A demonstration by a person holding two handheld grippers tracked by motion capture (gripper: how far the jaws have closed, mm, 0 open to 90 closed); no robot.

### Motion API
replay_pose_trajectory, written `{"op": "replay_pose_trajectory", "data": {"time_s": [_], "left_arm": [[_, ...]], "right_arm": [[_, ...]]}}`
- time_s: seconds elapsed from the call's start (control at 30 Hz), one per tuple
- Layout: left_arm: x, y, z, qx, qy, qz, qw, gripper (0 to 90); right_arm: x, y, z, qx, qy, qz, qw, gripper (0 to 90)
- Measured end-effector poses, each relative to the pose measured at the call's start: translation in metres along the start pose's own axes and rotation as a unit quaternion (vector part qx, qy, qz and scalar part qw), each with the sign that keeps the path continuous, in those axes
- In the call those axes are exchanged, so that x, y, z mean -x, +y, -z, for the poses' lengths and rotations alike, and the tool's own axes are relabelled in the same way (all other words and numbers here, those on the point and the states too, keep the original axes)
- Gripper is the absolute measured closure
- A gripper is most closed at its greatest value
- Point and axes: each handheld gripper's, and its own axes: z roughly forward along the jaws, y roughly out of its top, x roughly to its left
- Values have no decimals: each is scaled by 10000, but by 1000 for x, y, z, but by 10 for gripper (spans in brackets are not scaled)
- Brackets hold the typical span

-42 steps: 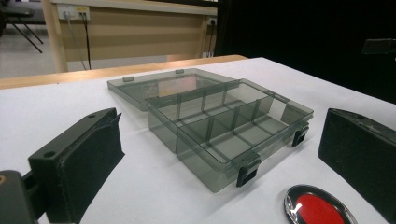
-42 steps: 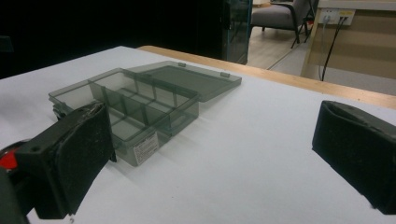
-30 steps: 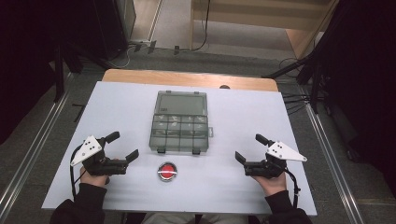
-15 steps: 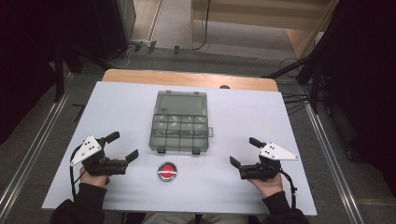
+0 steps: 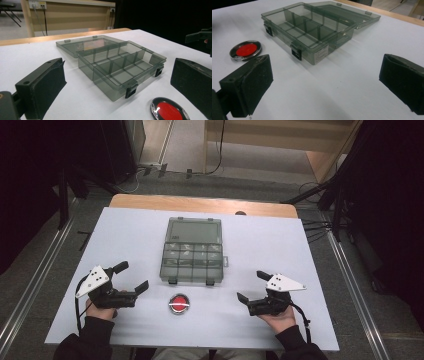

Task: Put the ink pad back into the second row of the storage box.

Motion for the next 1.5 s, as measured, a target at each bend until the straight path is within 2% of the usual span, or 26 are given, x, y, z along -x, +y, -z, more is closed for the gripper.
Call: {"op": "replay_pose_trajectory", "data": {"time_s": [0.3, 0.5, 0.7, 1.5], "left_arm": [[0, 0, 0, -14, 3, -14, 10000, 0], [0, 0, 0, -27, 13, -25, 10000, 0], [0, 0, 0, -38, 19, -21, 10000, 0], [-1, -1, 1, -48, 70, -4, 10000, 0]], "right_arm": [[-11, 8, -10, -184, 245, 45, 9995, 0], [-23, 16, -20, -306, 430, 160, 9985, 0], [-33, 24, -29, -505, 569, 387, 9964, 0], [-55, 46, -73, -840, 962, 614, 9899, 0]]}}
